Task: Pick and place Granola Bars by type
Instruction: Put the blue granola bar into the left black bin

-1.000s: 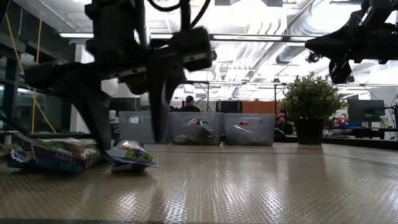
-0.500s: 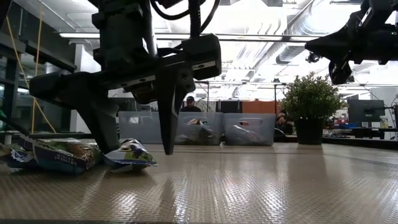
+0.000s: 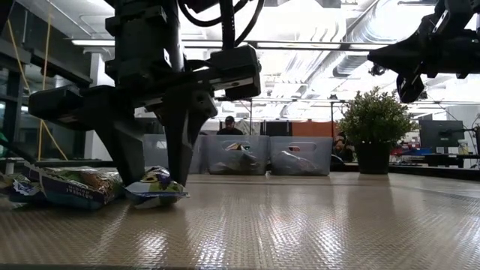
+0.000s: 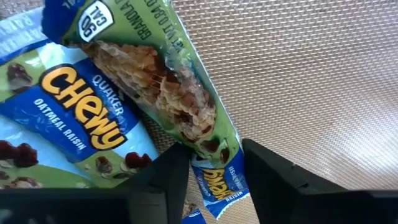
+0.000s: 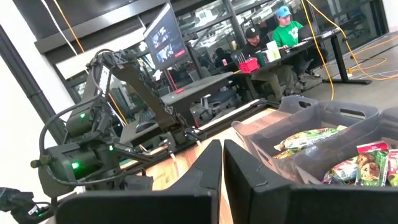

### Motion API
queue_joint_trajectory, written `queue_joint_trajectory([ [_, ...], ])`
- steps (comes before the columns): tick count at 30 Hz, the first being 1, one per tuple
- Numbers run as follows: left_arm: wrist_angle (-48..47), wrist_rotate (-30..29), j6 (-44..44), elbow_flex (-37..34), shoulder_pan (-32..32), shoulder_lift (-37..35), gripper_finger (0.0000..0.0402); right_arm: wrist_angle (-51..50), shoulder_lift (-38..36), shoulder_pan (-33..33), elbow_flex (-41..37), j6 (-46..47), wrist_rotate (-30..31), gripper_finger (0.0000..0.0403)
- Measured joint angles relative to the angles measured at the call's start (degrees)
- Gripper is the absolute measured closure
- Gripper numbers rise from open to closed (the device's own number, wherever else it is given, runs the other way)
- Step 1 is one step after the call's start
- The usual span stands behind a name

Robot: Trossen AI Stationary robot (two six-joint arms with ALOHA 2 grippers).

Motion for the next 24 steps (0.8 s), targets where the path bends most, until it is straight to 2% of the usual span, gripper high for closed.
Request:
queue_joint_trajectory([
  [9,-0.3,-0.4,0.9,0.0,0.0,0.0,0.029,0.0,0.0,0.0,0.0,0.0,0.0,0.0402],
  [17,-1.3,-0.1,2.1,0.8,0.0,0.2,0.0292,0.0,0.0,0.0,0.0,0.0,0.0,0.0402],
  [24,-5.8,-2.7,3.9,4.0,0.0,0.5,0.0292,0.0,0.0,0.0,0.0,0.0,0.0,0.0402],
])
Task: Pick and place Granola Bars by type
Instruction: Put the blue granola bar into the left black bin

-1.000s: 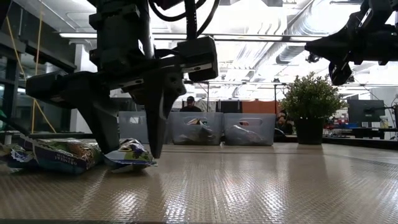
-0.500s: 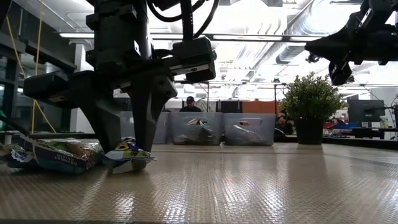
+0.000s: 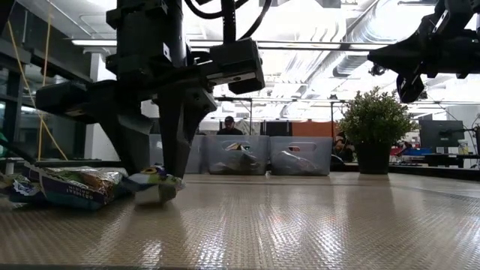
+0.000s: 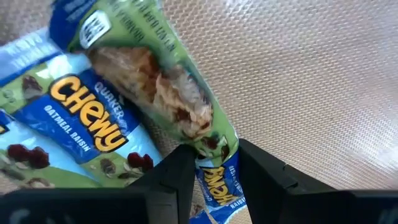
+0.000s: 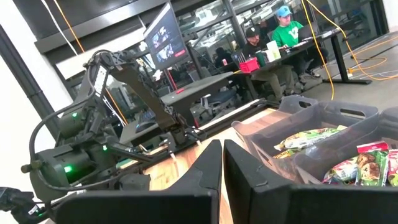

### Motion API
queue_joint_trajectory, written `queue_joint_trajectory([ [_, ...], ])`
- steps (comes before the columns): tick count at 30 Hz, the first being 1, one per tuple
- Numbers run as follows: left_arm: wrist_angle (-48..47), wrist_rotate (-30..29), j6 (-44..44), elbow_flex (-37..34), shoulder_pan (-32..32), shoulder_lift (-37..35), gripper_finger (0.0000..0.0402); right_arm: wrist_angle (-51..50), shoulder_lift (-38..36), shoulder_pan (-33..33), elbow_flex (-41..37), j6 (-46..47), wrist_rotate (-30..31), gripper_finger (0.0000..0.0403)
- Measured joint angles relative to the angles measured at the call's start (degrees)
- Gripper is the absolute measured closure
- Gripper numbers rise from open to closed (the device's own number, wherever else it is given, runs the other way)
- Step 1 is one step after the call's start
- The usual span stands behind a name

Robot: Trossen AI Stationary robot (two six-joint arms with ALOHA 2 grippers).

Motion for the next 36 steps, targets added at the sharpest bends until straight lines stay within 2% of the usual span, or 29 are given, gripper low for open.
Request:
queue_joint_trajectory([
  [15,-1.0,-0.4,1.2,1.6,0.0,-0.1,0.0292,0.0,0.0,0.0,0.0,0.0,0.0,0.0402],
  [21,-6.1,-4.4,3.7,6.4,0.0,-0.3,0.0292,0.0,0.0,0.0,0.0,0.0,0.0,0.0402],
  [26,-14.3,-10.2,7.2,11.8,0.0,-0.3,0.0292,0.0,0.0,0.0,0.0,0.0,0.0,0.0402],
  [36,-33.3,-26.5,11.6,23.2,-1.2,-0.4,0.0292,0.0,0.0,0.0,0.0,0.0,0.0,0.0402],
])
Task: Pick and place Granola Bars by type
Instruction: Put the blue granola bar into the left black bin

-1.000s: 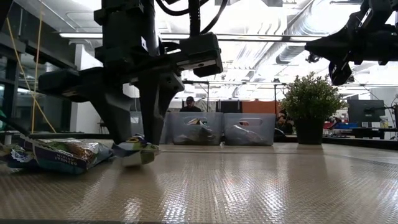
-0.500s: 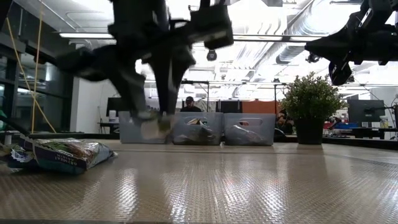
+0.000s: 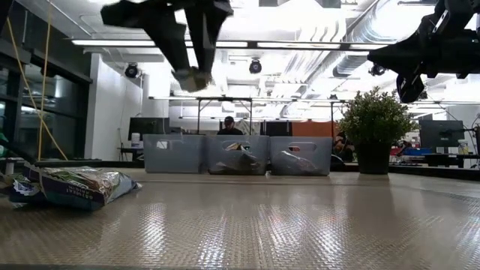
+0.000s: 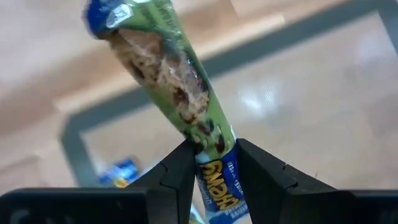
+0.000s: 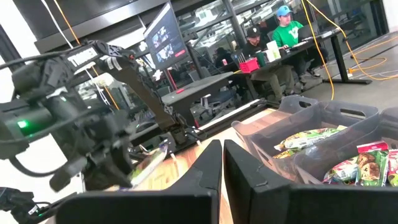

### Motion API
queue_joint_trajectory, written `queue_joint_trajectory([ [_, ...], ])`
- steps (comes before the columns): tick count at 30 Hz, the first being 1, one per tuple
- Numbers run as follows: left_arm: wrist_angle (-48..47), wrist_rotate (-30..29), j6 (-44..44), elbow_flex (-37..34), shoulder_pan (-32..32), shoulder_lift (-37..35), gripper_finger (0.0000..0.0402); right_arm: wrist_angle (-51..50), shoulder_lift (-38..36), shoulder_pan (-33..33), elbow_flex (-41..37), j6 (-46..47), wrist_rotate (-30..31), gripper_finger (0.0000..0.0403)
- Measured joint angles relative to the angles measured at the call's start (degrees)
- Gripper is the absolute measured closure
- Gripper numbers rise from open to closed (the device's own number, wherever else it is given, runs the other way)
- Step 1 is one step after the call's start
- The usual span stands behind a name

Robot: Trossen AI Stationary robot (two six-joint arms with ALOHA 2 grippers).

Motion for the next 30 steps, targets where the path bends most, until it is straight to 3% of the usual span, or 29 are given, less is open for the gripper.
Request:
queue_joint_trajectory([
  [5,-7.9,-7.3,0.0,3.0,-0.4,0.0,0.0292,0.0,0.0,0.0,0.0,0.0,0.0,0.0402],
  [15,-14.0,-13.6,0.6,5.7,-0.3,0.0,0.0292,0.0,0.0,0.0,0.0,0.0,0.0,0.0402],
  [19,-14.3,-9.8,2.7,5.7,0.1,0.0,0.0292,0.0,0.0,0.0,0.0,0.0,0.0,0.0402],
  [24,-9.1,-1.9,8.1,5.6,1.8,0.0,0.0292,0.0,0.0,0.0,0.0,0.0,0.0,0.0402],
  [30,-4.4,8.6,8.7,2.5,6.0,0.0,0.0289,0.0,0.0,0.0,0.0,0.0,0.0,0.0402],
])
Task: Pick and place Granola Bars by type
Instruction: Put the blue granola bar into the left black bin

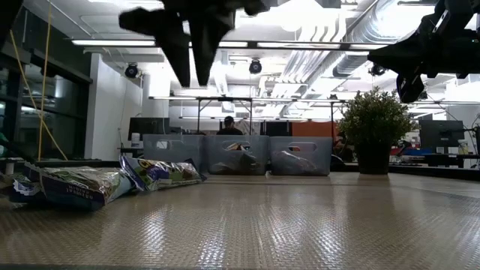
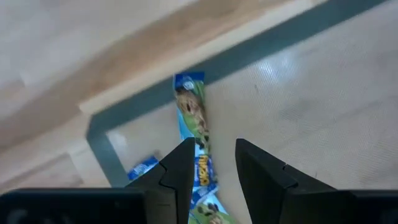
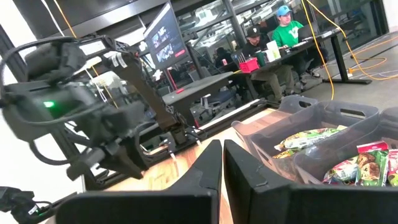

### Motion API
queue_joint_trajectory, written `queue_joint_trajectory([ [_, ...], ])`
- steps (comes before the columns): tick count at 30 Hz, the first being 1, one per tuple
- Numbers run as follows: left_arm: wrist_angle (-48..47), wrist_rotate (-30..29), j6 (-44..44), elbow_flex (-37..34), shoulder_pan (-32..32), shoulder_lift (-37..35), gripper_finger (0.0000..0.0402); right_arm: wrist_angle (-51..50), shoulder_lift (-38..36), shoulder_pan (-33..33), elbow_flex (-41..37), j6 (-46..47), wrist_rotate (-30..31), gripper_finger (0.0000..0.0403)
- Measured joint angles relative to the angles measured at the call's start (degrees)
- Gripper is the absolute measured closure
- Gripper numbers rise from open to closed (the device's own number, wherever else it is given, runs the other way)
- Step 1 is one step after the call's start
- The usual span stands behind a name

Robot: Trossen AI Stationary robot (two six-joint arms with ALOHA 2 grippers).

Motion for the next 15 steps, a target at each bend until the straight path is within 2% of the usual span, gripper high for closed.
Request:
queue_joint_trajectory([
  [4,4.7,6.5,2.0,-3.3,2.0,0.0,0.0269,0.0,0.0,0.0,0.0,0.0,0.0,0.0402],
  [8,8.0,10.8,3.7,-6.5,3.0,0.0,0.0226,0.0,0.0,0.0,0.0,0.0,0.0,0.0402],
  [15,9.0,12.5,3.6,-10.3,3.2,0.0,0.015,0.0,0.0,0.0,0.0,0.0,0.0,0.0402],
])
